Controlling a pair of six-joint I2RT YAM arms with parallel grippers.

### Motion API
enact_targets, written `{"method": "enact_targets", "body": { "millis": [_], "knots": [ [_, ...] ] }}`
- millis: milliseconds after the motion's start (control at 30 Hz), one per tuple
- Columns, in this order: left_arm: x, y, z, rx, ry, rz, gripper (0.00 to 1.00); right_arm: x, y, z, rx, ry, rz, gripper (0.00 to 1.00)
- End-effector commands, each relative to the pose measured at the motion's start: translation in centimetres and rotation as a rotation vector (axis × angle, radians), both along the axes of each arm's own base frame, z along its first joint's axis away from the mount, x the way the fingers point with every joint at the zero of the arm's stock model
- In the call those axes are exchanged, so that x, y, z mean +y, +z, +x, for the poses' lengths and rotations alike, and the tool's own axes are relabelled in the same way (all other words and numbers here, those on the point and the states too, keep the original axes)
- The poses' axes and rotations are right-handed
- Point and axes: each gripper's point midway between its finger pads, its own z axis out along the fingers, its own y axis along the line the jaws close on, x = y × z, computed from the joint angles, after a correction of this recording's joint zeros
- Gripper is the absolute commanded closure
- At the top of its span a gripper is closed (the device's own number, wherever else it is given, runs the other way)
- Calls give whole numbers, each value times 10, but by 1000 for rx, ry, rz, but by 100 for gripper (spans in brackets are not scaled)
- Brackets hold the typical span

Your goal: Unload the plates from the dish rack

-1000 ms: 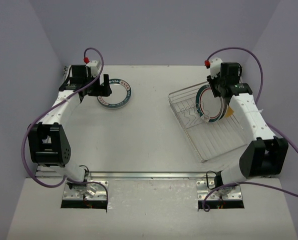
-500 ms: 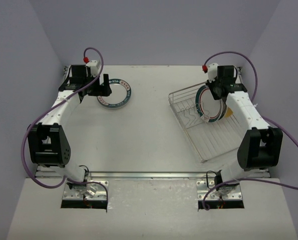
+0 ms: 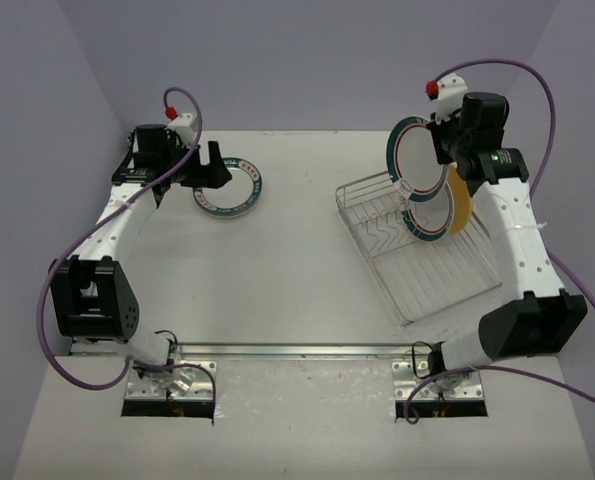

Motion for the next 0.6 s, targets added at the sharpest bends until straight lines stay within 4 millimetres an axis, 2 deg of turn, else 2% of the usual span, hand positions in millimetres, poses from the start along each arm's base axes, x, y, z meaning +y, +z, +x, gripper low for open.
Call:
{"method": "enact_targets", "body": {
  "millis": [0, 33, 67, 133, 200, 267, 367, 433, 467, 567],
  "knots": [
    [-60, 87, -28, -224, -304, -229, 4, 43, 74, -20, -204, 139, 218, 100],
    [-69, 102, -41, -234, -341, -294, 0, 57, 71, -28, -181, 197, 272, 100],
    [-74, 104, -47, -230, -387, -316, 0, 70, 71, -31, -169, 252, 323, 100],
    [-93, 125, -68, -233, -474, -423, 0, 101, 60, -52, -105, 360, 463, 100],
    [-108, 133, -82, -223, -543, -457, 0, 124, 50, -66, -46, 438, 555, 100],
    [-116, 137, -88, -217, -561, -470, 0, 140, 50, -78, -23, 498, 610, 100],
    [-134, 136, -100, -198, -610, -457, 1, 176, 41, -100, 47, 616, 660, 100],
    [-144, 129, -107, -188, -643, -412, 2, 192, 37, -109, 73, 659, 661, 100],
    [-148, 126, -105, -193, -629, -375, 2, 198, 35, -113, 83, 675, 662, 100],
    [-173, 112, -118, -175, -675, -310, 2, 213, 28, -121, 130, 715, 701, 100]
  ]
}}
